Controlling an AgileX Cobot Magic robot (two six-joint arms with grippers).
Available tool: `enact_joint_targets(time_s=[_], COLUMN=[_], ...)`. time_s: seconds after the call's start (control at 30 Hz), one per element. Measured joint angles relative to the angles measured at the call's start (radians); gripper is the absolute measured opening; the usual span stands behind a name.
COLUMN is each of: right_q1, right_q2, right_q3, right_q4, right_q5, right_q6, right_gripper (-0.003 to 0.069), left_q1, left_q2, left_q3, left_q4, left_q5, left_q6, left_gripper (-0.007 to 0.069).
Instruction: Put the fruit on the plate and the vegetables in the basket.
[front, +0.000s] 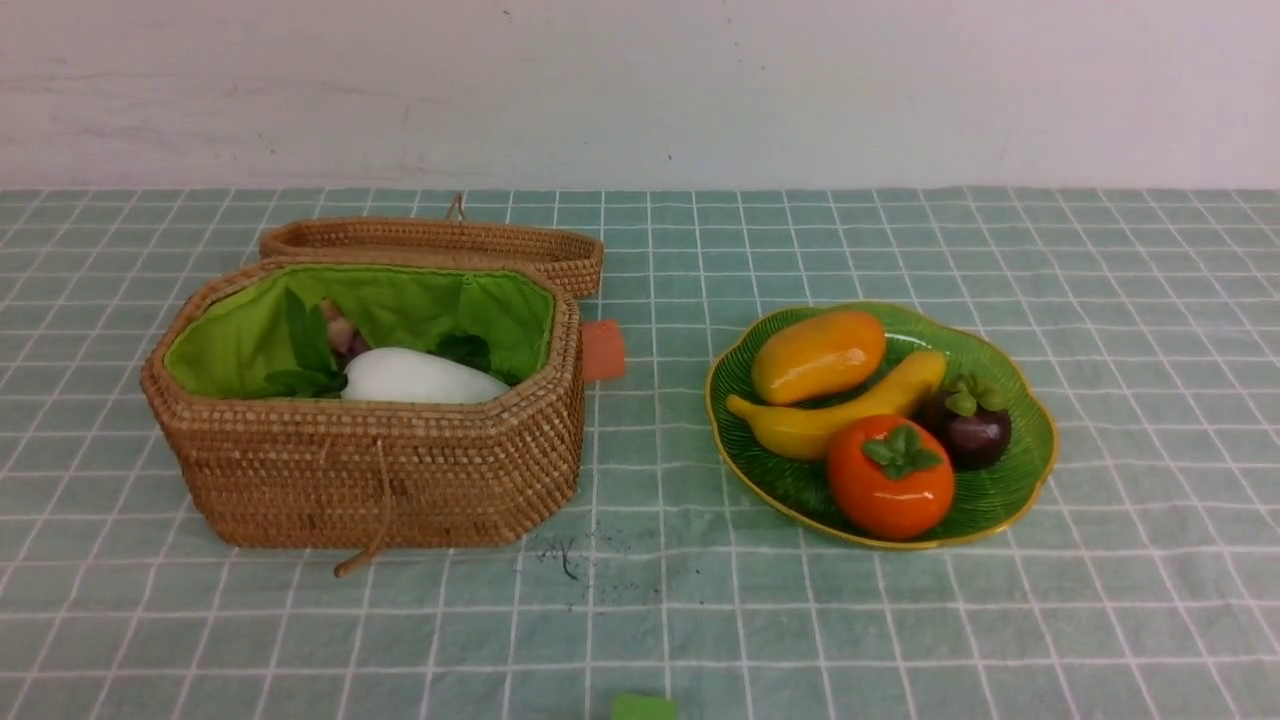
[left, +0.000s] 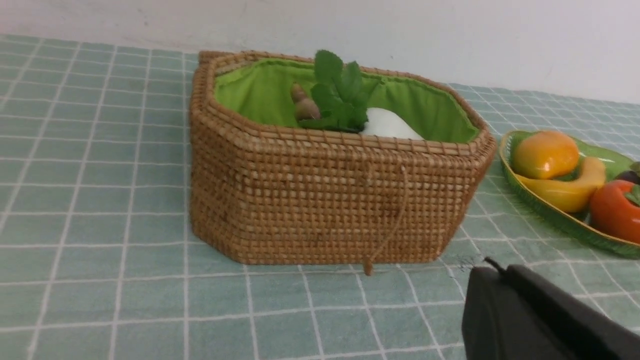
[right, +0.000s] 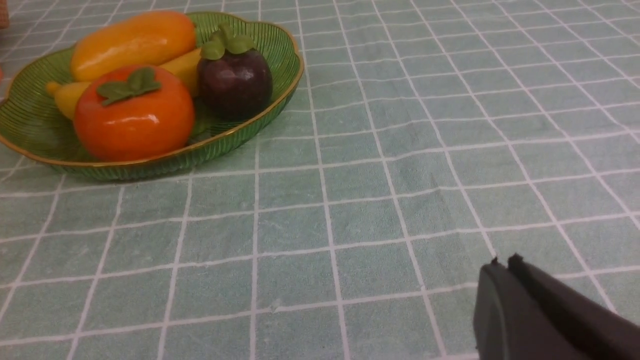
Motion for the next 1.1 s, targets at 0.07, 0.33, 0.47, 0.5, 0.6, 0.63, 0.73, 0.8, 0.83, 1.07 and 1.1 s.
enact_joint_targets(time_s=[0.07,0.33,0.47,0.5,0.6,0.63,0.73,0.8,0.83,1.07,1.1], right_q1=[0.0,0.0,0.0,0.0,0.0,0.0,0.0,0.0,0.0,0.0,0.0], right_q2=[0.0,0.0,0.0,0.0,0.0,0.0,0.0,0.0,0.0,0.0,0.0], right_q3=[0.0,0.0,0.0,0.0,0.0,0.0,0.0,0.0,0.0,0.0,0.0], right_q4=[0.0,0.0,-0.002,-0.002,-0.002,-0.002,-0.002,-0.002,-0.002,-0.002,-0.002], right_q5=[0.0,0.001,0.001,0.001,0.001,0.001,0.001,0.001,0.001,0.001,0.001], right_q6=[0.0,0.0,0.0,0.0,0.0,0.0,0.0,0.001,0.001,0.001,0.001], right_gripper=[-0.0002,0.0005,0.001,0.0012,0.0015,0.0016,0.0022,0.0022,0.0024,0.0031,0.0031], left_q1=[0.111,0.403,0.41,0.41,0.41,0.41,0.41,0.41,0.41,0.41,0.41], left_q2=[0.0,0.0,0.0,0.0,0.0,0.0,0.0,0.0,0.0,0.0,0.0], left_q3=[0.017,0.234,0.244,0.244,0.244,0.244,0.244,0.244,0.244,0.244,0.244], left_q4=[-0.105,-0.499,-0.518,-0.521,-0.523,-0.523,-0.523,-0.523,-0.523,-0.523,-0.523], left_q5=[-0.072,-0.182,-0.093,-0.093,-0.095,-0.096,-0.098,-0.098,-0.098,-0.098,-0.098], left_q6=[0.132,0.453,0.459,0.456,0.452,0.452,0.452,0.451,0.451,0.451,0.45], left_gripper=[-0.0013,-0.0013,-0.0013,-0.0013,-0.0013,-0.0013,-0.0013,-0.0013,-0.0013,-0.0013,-0.0013])
